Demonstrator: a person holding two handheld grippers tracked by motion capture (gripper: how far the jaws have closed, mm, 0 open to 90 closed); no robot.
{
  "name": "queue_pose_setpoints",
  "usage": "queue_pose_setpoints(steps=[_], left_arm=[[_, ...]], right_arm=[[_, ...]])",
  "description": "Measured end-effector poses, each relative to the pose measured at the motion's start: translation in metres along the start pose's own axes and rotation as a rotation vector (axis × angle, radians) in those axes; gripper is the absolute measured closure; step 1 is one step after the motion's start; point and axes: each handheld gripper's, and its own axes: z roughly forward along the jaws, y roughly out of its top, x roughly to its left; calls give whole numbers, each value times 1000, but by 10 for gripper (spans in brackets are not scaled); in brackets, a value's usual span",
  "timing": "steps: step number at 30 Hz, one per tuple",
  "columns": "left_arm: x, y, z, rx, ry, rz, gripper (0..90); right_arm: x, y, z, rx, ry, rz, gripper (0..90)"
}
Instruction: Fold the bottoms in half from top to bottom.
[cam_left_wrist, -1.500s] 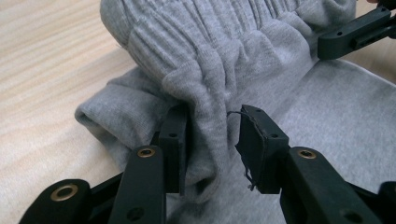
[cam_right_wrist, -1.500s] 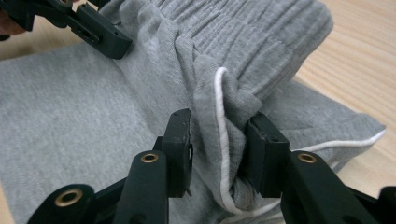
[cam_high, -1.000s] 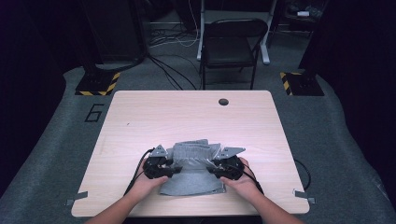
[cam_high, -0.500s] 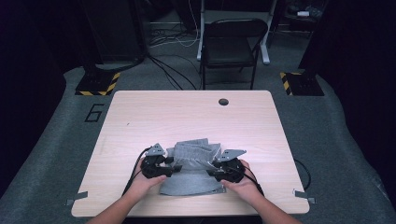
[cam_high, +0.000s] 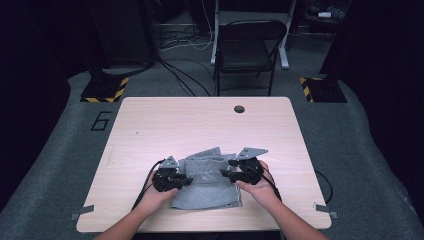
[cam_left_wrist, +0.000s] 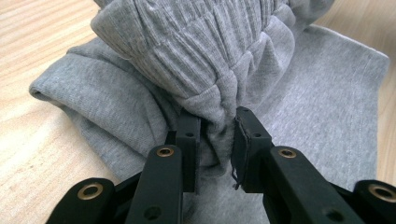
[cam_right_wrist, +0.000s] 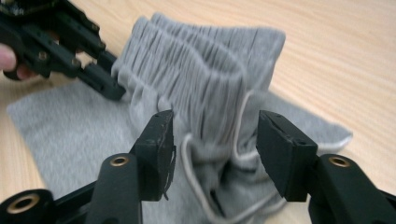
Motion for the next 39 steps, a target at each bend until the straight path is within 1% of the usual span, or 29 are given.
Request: queue_pose_setpoints(steps=[1, 2, 3, 5, 6, 7, 8, 9, 10, 12, 14, 17, 19, 20, 21, 22, 24, 25, 27, 28, 29, 30, 31, 32, 33, 34, 35, 37, 39], left_arm=[[1, -1, 0, 0, -2, 7, 742], [1, -1, 1, -7, 2, 8, 742], [0, -2, 1, -12, 2, 1, 742], [1, -2, 1, -14, 2, 10, 741], [1, -2, 1, -12, 0, 13, 740], [0, -2, 1, -12, 5, 17, 738], [-1, -2, 1, -12, 8, 18, 734], [-1, -2, 0, -11, 5, 16, 719], [-2, -2, 0, -14, 1, 11, 701], [-2, -2, 0, -12, 0, 18, 672], [-4, -2, -1, -10, -7, 5, 653], [-4, 1, -4, 4, -19, 16, 603], [-5, 3, -8, 2, -34, 0, 567], [-5, 4, -10, 2, -38, -2, 555], [-5, 5, -12, -5, -41, -16, 544], [-4, 6, -15, -13, -44, -20, 533], [-2, 9, -21, -27, -44, -45, 511], [-1, 11, -24, -33, -42, -49, 500], [1, 16, -29, -35, -22, -58, 482], [3, 20, -32, -45, -10, -64, 472], [4, 25, -34, -49, -4, -66, 460], [5, 30, -35, -57, 5, -68, 452], [6, 35, -35, -73, 21, -68, 443], [6, 40, -36, -81, 16, -81, 433], [6, 46, -36, -92, 20, -69, 432], [6, 52, -35, -94, 27, -72, 429], [6, 58, -34, -96, 35, -64, 429], [5, 68, -29, -93, 53, -72, 429], [6, 77, -24, -92, 64, -66, 429]], right_arm=[[0, 3, 1, 0, 3, 1, 455], [0, 5, 3, -17, 9, -7, 453], [0, 7, 4, -14, 11, -8, 454], [1, 13, 8, -14, 9, -26, 474], [1, 14, 9, -15, 10, -27, 515], [3, 15, 10, -11, 12, -19, 598], [4, 16, 10, -5, 11, -39, 681], [5, 16, 10, -10, 23, -55, 732], [7, 15, 9, -8, 36, -65, 770], [11, 12, 8, -3, 60, -90, 802], [14, 6, 6, 9, 85, -101, 809], [18, -6, 3, 36, 102, -110, 812], [21, -14, 1, 50, 115, -107, 811], [21, -18, 1, 57, 116, -113, 810], [23, -21, 0, 65, 120, -108, 810], [24, -24, 0, 74, 122, -107, 809], [25, -28, 0, 83, 126, -118, 808], [26, -29, 0, 88, 130, -122, 806], [28, -31, 0, 91, 129, -122, 803], [28, -31, 0, 91, 127, -128, 802], [29, -31, 0, 87, 125, -120, 799], [29, -31, 1, 85, 126, -123, 797], [30, -31, 0, 92, 129, -122, 794], [30, -31, 1, 91, 129, -126, 791], [31, -30, 1, 91, 127, -124, 788], [31, -31, 1, 84, 126, -125, 786], [32, -31, 1, 81, 120, -126, 784], [32, -31, 1, 79, 121, -125, 778], [31, -31, 1, 78, 129, -136, 772]])
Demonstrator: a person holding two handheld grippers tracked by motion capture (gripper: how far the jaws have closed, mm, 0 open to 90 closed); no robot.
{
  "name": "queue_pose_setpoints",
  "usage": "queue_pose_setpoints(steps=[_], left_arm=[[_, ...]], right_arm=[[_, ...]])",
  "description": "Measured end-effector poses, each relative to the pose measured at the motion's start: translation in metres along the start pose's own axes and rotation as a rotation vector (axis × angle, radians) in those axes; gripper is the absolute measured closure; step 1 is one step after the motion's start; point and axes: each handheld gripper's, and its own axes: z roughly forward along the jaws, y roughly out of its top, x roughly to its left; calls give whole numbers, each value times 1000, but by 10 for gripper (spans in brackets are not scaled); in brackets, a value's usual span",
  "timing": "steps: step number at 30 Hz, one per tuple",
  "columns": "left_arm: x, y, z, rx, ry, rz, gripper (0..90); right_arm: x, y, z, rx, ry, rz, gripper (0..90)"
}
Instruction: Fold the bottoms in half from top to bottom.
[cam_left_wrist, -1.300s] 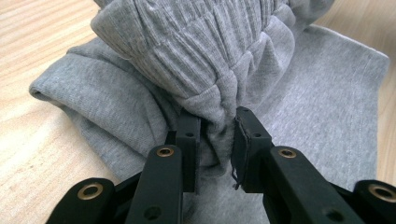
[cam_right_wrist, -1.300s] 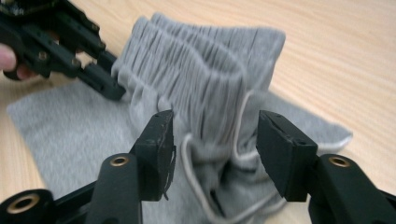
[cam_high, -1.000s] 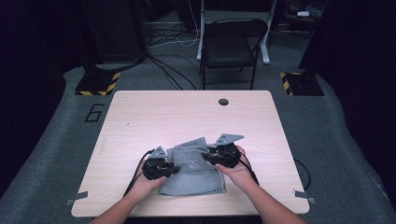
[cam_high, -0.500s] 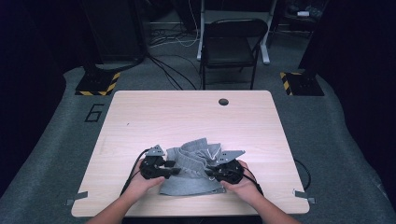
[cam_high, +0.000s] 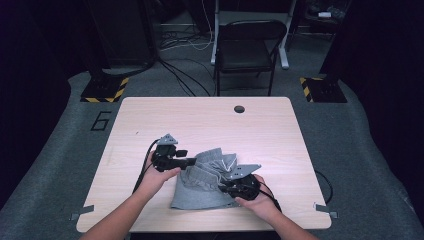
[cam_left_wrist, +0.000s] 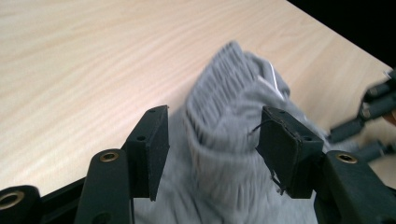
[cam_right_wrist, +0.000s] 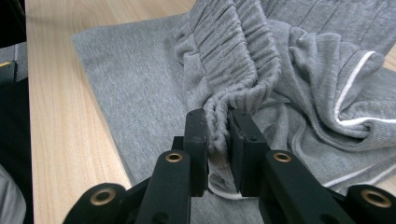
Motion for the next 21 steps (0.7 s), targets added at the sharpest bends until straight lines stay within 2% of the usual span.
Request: queue_pose_setpoints(steps=[1, 6, 8, 12, 14, 19, 21], left_arm=[[0, 3, 3, 4, 5, 0, 429], [5, 3, 19, 44, 36, -17, 429], [6, 0, 21, 52, 28, -31, 429], [3, -9, 17, 57, 7, -30, 432], [0, -15, 14, 68, 1, -15, 434], [-5, -29, 3, 66, -27, -25, 440], [-7, -34, 0, 66, -42, -19, 448]], right_arm=[[-1, 0, 0, 4, 9, -14, 769], [0, -1, -1, 0, 6, -6, 756], [0, -2, -2, 3, 9, -2, 748], [0, -2, -4, 6, 12, -10, 738], [0, -3, -4, 13, 15, -3, 734], [2, -3, -5, 23, 12, -28, 706], [5, -4, -6, 24, 2, -21, 701]])
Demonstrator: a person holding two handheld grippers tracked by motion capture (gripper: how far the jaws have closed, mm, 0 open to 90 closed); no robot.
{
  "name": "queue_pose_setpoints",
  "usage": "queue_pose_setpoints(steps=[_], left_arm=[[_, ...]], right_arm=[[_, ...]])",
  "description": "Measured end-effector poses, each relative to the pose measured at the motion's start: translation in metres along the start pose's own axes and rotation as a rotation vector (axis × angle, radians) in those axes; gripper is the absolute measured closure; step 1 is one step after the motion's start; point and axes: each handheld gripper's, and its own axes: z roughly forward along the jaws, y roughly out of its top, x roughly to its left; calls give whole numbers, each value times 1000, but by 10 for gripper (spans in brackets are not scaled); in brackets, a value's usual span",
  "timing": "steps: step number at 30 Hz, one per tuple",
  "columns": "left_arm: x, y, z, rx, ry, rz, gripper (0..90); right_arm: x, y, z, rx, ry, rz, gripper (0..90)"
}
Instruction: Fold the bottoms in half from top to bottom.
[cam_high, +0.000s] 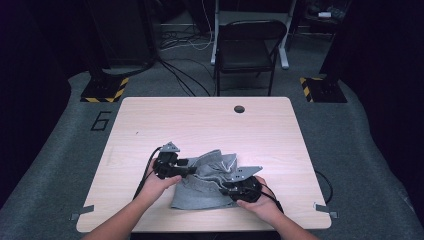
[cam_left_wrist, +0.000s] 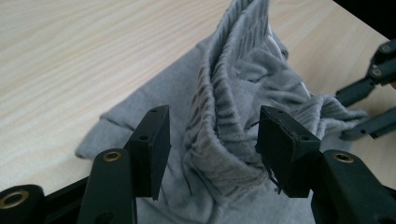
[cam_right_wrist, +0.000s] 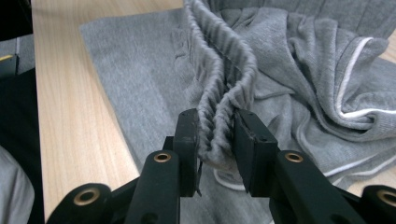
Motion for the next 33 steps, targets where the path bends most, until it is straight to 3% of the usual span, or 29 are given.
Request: queue_pose_setpoints(steps=[3, 8, 9, 14, 18, 22, 24, 28, 31, 33], left_arm=[[-5, -6, -4, 6, -10, 25, 476], [-15, -17, -10, 11, -50, 69, 660], [-16, -19, -12, 12, -51, 94, 690], [-26, -33, -18, 34, -75, 132, 720], [-33, -41, -21, 52, -100, 121, 680], [-37, -43, -30, 24, -113, 99, 562], [-36, -39, -40, -7, -105, 98, 543], [-32, -32, -43, -23, -89, 93, 524], [-28, -24, -39, -41, -57, 89, 511], [-26, -19, -32, -29, -45, 82, 502]], right_arm=[[2, -1, -3, 11, -6, -25, 708], [7, -2, -7, 26, -12, -63, 758], [8, -1, -7, 24, -22, -72, 758], [13, -3, -11, 35, -25, -87, 749], [15, -6, -16, 31, 1, -54, 689], [17, -6, -30, -7, 7, -20, 661], [18, -6, -37, -32, 2, -5, 661], [19, -3, -46, -69, -1, 6, 662], [19, 5, -49, -118, -21, 12, 661], [16, 14, -46, -123, -28, 2, 652]])
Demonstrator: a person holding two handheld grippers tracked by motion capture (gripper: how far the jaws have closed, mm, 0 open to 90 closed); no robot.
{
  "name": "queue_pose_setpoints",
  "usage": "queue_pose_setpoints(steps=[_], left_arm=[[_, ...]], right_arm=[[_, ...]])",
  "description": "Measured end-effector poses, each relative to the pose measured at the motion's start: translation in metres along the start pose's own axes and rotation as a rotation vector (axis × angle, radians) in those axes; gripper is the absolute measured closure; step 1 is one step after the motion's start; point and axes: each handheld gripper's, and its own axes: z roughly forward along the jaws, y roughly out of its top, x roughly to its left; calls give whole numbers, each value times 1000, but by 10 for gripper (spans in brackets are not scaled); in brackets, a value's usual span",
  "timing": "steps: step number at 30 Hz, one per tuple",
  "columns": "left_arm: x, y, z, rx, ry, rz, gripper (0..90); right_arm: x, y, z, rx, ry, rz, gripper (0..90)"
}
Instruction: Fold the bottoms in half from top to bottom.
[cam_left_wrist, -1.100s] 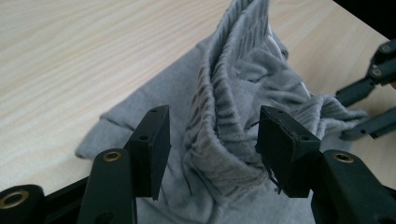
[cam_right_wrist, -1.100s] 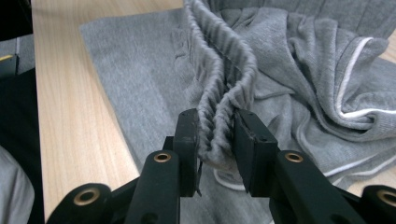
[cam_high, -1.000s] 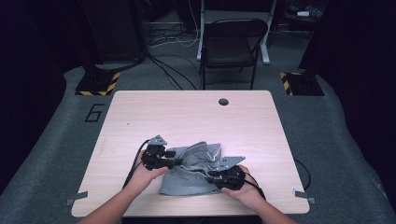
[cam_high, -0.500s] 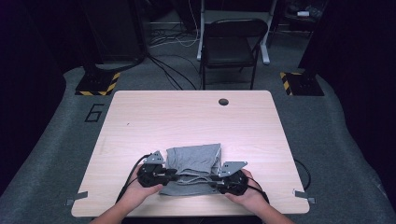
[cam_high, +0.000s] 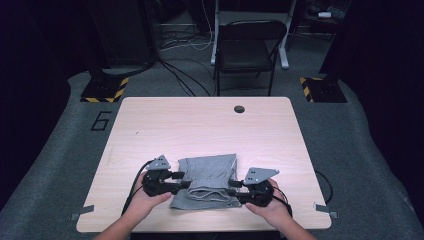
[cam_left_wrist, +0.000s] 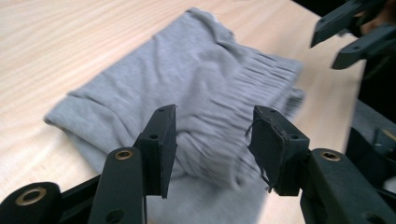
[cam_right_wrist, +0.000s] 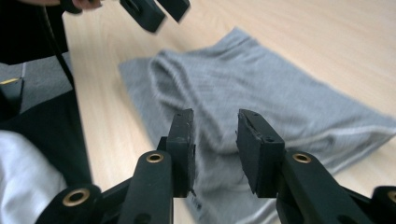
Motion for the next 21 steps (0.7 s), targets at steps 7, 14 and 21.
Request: queue_pose_setpoints(steps=[7, 14, 21], left_arm=[[4, -2, 27, 36, -15, 17, 499], [-2, -11, 32, 79, -32, 71, 504], [-7, -20, 38, 109, -41, 96, 505]], right_arm=[[-14, 20, 28, -10, 15, 34, 608], [-21, 8, 50, 103, 46, 53, 606], [-16, -9, 51, 169, 77, 41, 599]])
